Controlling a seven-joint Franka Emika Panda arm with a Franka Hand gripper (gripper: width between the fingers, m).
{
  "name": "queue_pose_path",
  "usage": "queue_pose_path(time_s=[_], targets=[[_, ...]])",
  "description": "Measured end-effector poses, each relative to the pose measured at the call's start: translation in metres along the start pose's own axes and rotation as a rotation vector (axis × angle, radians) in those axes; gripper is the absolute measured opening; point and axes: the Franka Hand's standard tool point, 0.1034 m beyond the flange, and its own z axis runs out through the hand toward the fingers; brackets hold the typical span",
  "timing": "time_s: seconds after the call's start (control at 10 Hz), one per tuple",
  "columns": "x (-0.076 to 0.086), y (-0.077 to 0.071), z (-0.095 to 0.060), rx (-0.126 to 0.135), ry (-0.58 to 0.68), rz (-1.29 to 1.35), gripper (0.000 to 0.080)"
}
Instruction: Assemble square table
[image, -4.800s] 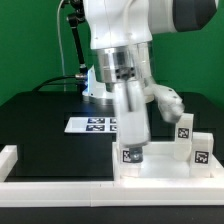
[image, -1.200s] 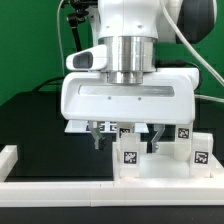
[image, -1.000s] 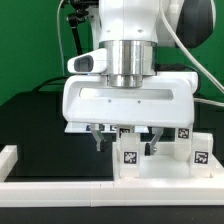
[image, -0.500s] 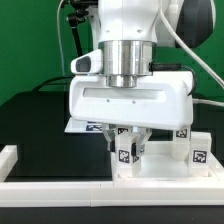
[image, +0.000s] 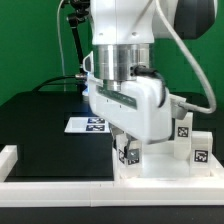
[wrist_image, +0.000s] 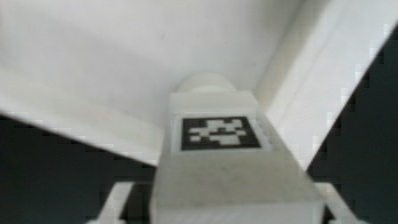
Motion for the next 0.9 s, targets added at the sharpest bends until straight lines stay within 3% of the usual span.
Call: queue_pose_path(time_s=[0.2, 0.3, 0.6, 0.9], targets=[[-0.0013, 0.0007, 0.0005, 0.009, -0.043, 0.31, 0.029], [-0.0012, 0.002, 0.0003, 0.03, -0.075, 0.492, 0.029], [0.0004, 0.0025, 0.0, 0.043, -0.097, 0.573, 0.029], [-0.0001, 0.0029, -0.001, 0.03, -0.081, 0.671, 0.0292]])
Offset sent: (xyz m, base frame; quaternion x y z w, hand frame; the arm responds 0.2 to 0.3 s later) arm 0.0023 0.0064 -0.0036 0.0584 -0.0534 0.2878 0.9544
